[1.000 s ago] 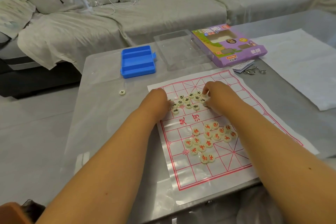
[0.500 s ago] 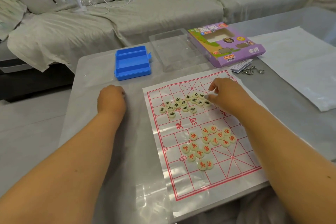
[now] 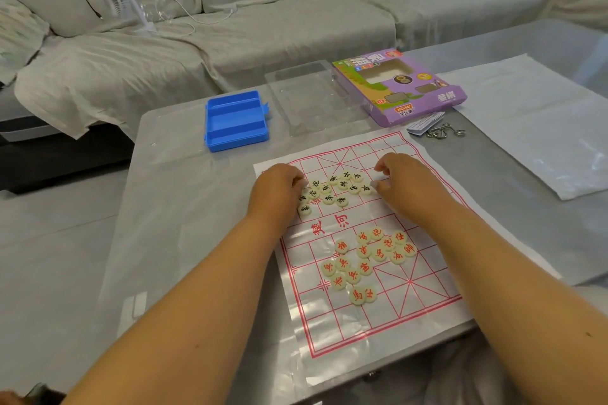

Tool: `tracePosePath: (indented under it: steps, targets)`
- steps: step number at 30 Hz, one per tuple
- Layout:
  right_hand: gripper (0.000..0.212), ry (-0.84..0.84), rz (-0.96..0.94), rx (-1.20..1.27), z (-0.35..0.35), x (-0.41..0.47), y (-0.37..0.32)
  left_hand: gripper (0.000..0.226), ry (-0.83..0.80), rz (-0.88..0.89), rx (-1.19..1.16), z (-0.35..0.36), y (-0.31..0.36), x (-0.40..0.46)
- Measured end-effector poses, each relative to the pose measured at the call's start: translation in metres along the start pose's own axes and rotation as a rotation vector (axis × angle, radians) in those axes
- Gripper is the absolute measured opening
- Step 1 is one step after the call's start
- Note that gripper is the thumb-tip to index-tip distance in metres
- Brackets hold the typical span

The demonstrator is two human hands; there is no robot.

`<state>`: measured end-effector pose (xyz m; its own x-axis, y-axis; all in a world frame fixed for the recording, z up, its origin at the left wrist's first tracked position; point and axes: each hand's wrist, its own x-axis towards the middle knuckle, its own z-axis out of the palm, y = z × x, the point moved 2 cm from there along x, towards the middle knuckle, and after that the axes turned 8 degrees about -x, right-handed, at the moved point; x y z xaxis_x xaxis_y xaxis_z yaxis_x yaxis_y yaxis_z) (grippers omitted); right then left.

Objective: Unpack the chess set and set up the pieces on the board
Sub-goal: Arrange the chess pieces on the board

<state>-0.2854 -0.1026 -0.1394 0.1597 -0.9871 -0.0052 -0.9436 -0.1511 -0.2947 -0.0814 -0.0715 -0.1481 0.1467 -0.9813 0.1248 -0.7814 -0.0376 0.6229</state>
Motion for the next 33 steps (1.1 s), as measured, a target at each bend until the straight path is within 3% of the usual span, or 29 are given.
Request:
tracePosePath:
  steps: [5,9,12,21,28,33]
  targets:
    - [0.057,-0.082,-0.003,0.003,0.011,-0.008,0.006,0.059,0.024,-0.112,0.015,0.002,-0.002,-0.023]
    - [0.073,-0.166,-0.067,-0.133,0.030,-0.015,0.003,0.091,-0.141,-0.118,0.219,0.013,-0.016,-0.047]
    - [0.079,-0.176,-0.076,-0.184,0.036,-0.018,-0.002,0.102,-0.232,-0.062,0.373,0.011,-0.030,-0.057]
    - [0.080,-0.195,-0.071,-0.168,0.046,-0.033,-0.041,0.101,-0.317,-0.073,0.469,-0.025,-0.054,-0.066]
    - [0.064,-0.174,-0.103,0.125,0.035,-0.034,-0.039,0.098,-0.315,-0.063,0.468,-0.037,-0.059,-0.072]
    - [0.061,-0.159,-0.352,-0.038,0.038,-0.034,-0.041,0.096,-0.308,-0.016,0.493,-0.024,-0.049,-0.074]
